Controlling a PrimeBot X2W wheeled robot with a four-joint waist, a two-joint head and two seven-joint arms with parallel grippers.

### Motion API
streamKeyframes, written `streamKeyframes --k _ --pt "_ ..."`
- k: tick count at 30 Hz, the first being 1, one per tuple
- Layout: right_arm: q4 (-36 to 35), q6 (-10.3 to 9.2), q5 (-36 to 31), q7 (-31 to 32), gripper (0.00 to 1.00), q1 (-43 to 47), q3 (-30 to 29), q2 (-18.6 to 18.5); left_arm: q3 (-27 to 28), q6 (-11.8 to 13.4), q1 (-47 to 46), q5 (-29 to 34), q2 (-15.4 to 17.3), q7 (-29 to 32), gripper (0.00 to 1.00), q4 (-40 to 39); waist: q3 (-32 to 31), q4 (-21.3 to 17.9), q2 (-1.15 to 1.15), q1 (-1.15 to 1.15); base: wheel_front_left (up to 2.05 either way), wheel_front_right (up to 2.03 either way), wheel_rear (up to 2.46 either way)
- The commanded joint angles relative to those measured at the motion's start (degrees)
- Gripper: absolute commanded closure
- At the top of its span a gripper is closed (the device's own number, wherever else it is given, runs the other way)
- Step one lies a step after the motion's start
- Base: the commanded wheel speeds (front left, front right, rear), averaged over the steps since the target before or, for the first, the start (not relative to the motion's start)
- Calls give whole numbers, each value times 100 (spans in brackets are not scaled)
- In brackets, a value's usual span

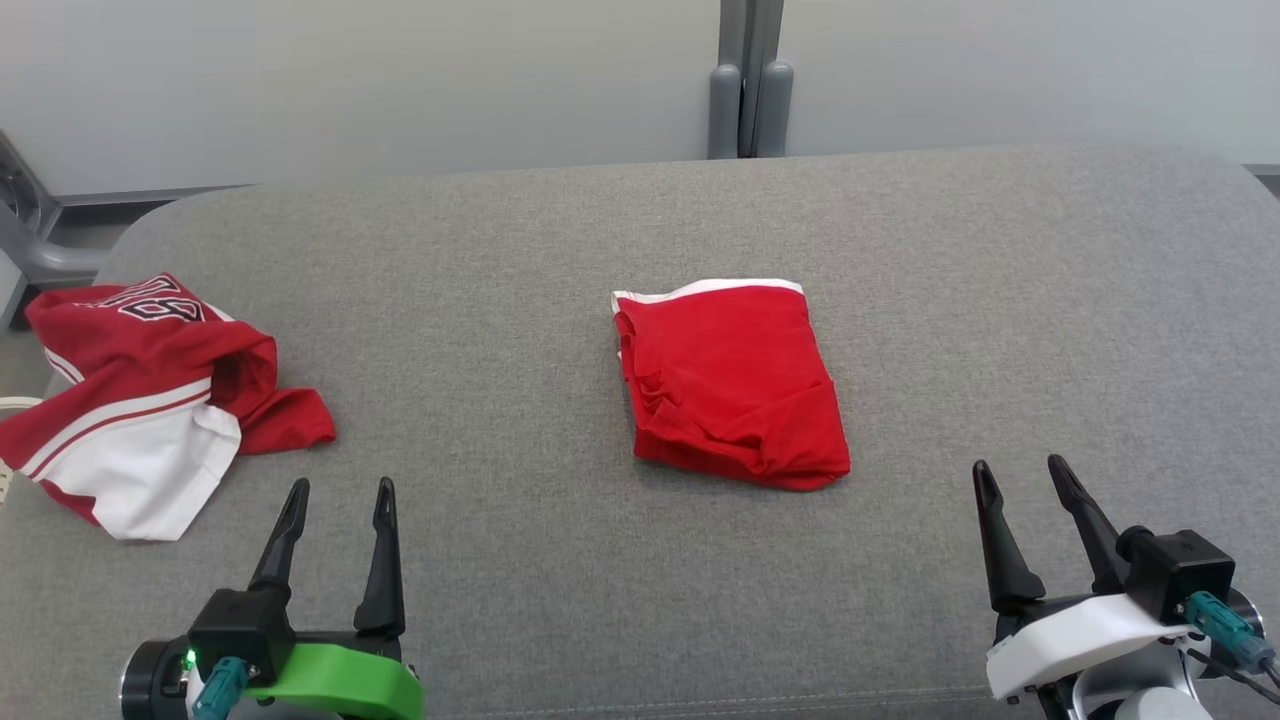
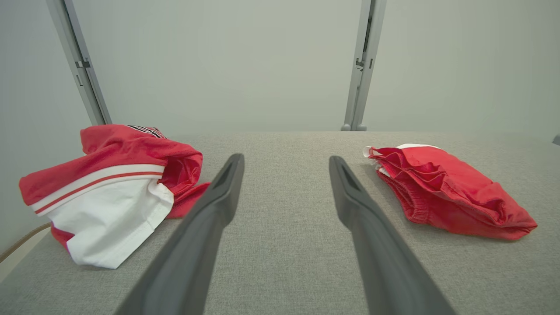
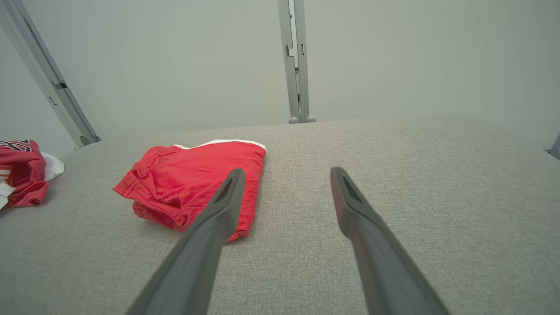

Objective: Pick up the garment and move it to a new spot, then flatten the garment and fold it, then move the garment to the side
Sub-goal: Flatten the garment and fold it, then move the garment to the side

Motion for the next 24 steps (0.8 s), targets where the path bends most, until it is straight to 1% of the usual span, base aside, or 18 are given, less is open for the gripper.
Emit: streamKeyframes --k 1,17,22,24 --pt "-29 -2 28 27 0 46 4 -19 10 18 23 -58 24 -2 0 -7 11 4 0 0 0 0 0" --pt "-27 -2 106 68 0 -168 93 -50 -46 41 -138 -85 53 9 0 -48 175 23 0 0 0 0 0" --pt "143 -1 292 127 0 -494 212 -111 -40 38 -270 -102 47 -4 0 -52 339 10 0 0 0 0 0" --pt "317 -2 427 189 0 -727 315 -211 -59 7 -342 -104 39 -8 0 -42 419 1 0 0 0 0 0"
